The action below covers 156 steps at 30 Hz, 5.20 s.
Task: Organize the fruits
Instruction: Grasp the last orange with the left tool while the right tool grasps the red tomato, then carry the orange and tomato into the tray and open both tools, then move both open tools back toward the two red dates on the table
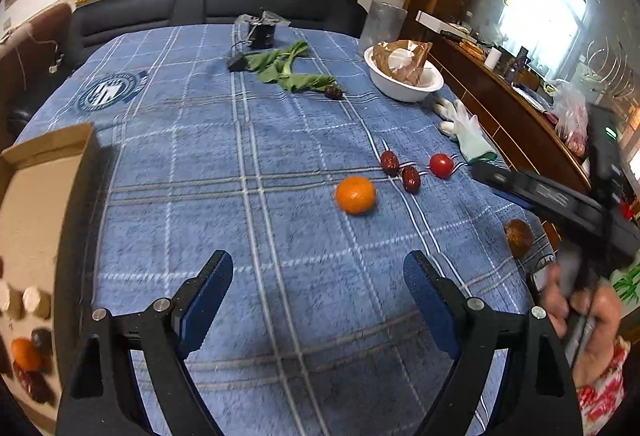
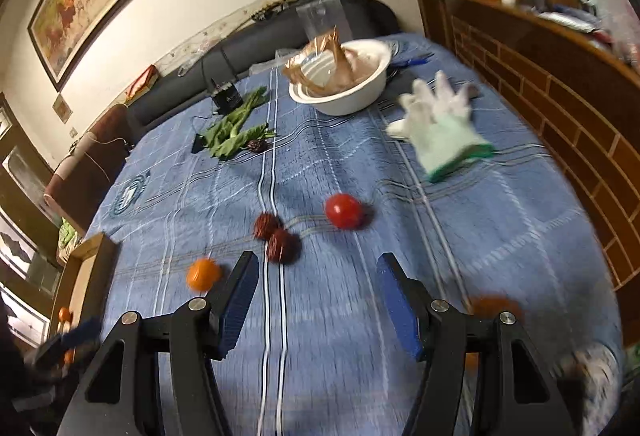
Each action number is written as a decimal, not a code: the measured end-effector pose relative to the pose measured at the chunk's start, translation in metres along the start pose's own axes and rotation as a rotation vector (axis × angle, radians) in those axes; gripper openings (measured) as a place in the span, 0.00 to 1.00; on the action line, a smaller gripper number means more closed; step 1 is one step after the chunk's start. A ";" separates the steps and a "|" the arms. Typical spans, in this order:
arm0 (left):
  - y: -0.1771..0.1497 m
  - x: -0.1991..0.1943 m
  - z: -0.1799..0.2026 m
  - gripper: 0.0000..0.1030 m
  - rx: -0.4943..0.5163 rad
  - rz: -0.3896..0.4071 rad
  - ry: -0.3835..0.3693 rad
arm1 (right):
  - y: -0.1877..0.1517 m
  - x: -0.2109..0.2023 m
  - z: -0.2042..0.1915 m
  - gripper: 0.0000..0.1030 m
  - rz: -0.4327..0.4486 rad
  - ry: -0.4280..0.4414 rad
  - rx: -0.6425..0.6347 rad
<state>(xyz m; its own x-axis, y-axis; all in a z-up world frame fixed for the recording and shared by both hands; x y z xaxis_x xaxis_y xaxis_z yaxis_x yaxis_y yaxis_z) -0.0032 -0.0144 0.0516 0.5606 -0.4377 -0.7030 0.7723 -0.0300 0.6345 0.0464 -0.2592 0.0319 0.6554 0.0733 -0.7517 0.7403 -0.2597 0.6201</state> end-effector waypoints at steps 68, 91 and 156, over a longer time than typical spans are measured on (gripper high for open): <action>-0.012 -0.104 -0.294 0.31 -0.422 -0.010 0.223 | -0.139 0.022 -0.401 0.34 -0.140 0.346 -0.694; -0.049 -0.208 -0.209 0.80 -0.481 0.284 0.283 | -0.122 -0.068 -0.296 0.35 0.026 0.370 -0.450; -0.058 -0.140 -0.060 0.80 -0.074 0.186 0.514 | -0.137 -0.076 -0.137 0.39 -0.036 0.189 -0.318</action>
<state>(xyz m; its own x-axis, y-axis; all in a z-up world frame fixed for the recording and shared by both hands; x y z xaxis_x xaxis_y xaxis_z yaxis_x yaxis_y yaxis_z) -0.1086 0.1027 0.0937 0.7493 0.0661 -0.6589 0.6545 0.0774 0.7521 -0.0846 -0.0977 0.0352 0.6224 0.2611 -0.7379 0.7532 0.0564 0.6553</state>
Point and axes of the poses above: each gripper's, at about its wrist camera, not at the fingertips, and x roughly the way its jaws point, z to its right, y to its top, the point moved 1 cm from there along x, roughly the way its jaws point, and after that the axes turned 9 degrees about -y, right-handed, at the moved point
